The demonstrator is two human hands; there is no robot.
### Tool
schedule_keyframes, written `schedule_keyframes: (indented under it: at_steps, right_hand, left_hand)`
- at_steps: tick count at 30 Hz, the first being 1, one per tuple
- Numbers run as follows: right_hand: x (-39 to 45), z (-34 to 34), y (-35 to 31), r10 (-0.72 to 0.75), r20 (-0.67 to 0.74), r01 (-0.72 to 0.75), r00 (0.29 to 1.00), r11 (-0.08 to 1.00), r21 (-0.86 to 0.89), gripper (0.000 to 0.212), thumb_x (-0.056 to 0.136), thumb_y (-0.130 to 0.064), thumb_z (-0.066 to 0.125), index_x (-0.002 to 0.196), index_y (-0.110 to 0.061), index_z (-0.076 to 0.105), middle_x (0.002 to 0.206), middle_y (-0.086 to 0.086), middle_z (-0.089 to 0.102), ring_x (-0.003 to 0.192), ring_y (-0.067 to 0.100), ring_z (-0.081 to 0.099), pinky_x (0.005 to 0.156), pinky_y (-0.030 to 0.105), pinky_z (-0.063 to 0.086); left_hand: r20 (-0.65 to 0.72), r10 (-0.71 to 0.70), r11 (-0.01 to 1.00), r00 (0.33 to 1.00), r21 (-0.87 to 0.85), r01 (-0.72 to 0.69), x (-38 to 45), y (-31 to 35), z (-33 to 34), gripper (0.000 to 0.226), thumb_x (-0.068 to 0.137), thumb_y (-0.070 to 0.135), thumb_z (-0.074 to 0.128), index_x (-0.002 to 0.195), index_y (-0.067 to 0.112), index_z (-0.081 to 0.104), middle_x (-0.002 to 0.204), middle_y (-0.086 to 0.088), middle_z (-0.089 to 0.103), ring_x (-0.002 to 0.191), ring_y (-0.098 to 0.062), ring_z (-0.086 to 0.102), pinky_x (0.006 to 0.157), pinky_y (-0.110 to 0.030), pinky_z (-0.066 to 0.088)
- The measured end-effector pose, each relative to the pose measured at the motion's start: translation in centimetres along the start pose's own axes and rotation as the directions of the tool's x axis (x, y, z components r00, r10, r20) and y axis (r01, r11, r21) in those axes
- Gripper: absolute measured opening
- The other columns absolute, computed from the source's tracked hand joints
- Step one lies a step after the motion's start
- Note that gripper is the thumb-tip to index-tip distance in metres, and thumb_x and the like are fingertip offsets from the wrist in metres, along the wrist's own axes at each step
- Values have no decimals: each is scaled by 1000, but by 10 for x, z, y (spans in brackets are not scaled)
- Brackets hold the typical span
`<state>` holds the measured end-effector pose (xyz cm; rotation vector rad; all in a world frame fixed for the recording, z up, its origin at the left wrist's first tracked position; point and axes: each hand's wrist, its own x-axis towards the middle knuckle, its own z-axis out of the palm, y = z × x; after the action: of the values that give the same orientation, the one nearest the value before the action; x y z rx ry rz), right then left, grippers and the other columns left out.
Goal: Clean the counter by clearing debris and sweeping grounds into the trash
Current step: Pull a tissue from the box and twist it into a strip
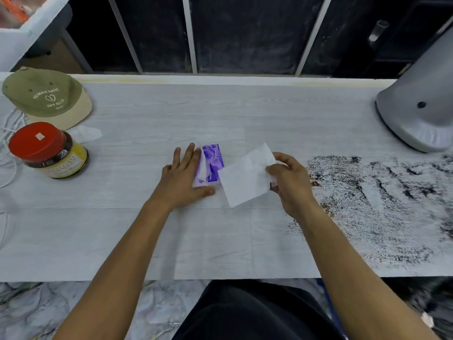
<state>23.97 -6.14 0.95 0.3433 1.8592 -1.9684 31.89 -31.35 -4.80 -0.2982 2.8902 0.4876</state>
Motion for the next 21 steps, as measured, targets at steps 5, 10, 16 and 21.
schedule_keyframes:
  at_steps: [5, 10, 16, 21]
  right_hand:
    - [-16, -2, 30, 2, 17, 2, 1000, 977, -212, 25, 86, 2, 61, 104, -16, 65, 89, 7, 70, 76, 19, 69, 66, 37, 60]
    - [-27, -7, 42, -22, 33, 33, 999, 920, -390, 13, 84, -14, 69, 97, -15, 66, 80, 0, 64, 68, 14, 62, 58, 25, 49]
    - [-42, -25, 50, 43, 107, 8, 993, 900, -437, 23, 86, -21, 71, 108, -22, 63, 87, 3, 61, 68, 9, 58, 54, 17, 45]
    - [-42, -32, 49, 50, 101, 4, 994, 881, -473, 30, 84, -26, 75, 112, -24, 63, 87, 1, 59, 70, 10, 58, 62, 22, 45]
  left_hand:
    - [-28, -23, 999, 999, -46, 22, -17, 7, -14, 126, 69, 79, 63, 155, 27, -13, 161, 10, -25, 148, -20, -22, 117, -48, 9]
    - [-314, -148, 984, 938, 49, 172, -84, 32, -42, 68, 90, 36, 58, 151, 22, 30, 149, -4, 44, 129, -25, 49, 105, -45, 30]
    - [-204, 157, 962, 966, -191, -197, -110, 94, 29, 40, 94, 41, 55, 134, 36, 51, 136, 16, 53, 121, -7, 51, 97, -33, 42]
    - [-211, 157, 983, 965, -65, -174, -98, 84, 75, 40, 95, 42, 55, 133, 28, 56, 142, 6, 49, 126, -18, 45, 97, -36, 38]
